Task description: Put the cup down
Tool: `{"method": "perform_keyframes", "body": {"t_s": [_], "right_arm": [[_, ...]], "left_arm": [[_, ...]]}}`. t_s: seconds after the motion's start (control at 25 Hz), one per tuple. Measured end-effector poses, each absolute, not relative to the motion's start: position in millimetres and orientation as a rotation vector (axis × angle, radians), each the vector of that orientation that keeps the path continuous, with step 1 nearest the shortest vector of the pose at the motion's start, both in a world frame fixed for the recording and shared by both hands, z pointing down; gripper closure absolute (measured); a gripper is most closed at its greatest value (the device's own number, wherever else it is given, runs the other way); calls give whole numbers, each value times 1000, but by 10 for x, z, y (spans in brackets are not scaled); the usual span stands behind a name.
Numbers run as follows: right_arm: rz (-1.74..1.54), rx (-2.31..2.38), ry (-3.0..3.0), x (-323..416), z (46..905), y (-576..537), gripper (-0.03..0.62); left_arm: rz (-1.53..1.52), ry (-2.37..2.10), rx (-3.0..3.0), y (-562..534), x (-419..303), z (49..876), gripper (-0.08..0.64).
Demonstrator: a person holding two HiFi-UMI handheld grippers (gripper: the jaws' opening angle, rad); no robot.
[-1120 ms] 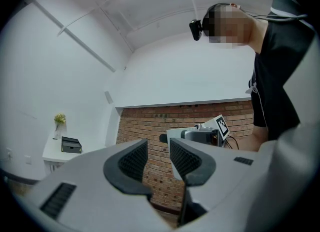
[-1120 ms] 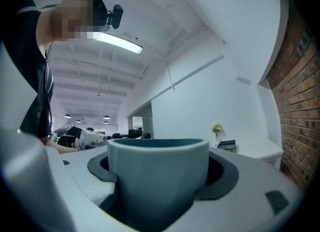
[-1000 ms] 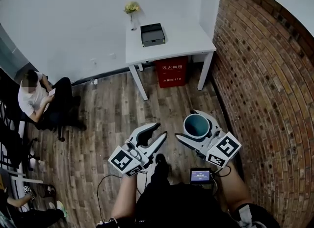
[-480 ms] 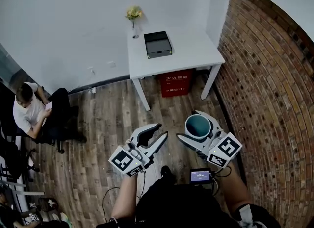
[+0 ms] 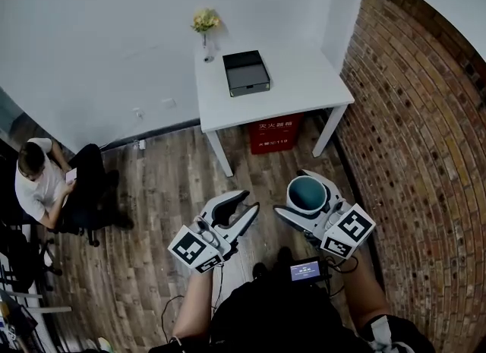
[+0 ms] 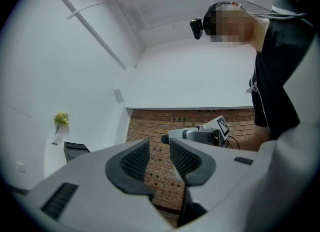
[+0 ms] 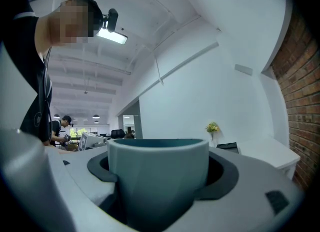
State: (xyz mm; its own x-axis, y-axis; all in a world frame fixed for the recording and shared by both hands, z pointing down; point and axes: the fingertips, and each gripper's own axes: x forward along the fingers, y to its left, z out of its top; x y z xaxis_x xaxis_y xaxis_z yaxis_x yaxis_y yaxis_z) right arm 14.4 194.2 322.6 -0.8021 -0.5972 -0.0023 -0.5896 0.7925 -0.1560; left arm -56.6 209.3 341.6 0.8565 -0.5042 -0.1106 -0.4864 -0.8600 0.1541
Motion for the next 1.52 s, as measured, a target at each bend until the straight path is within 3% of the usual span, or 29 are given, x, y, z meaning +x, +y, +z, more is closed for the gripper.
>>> {"method": "perform_keyframes", "body": {"t_s": [1.04, 1.52], "right_arm": [[-190, -803, 2920, 660, 3188, -573, 172], [-201, -768, 2920, 679, 3183, -1113, 172]], "left_arm": [[-158, -895, 2898, -282, 50, 3438, 428], [-151, -935, 2879, -801, 37, 3397, 428]]}}
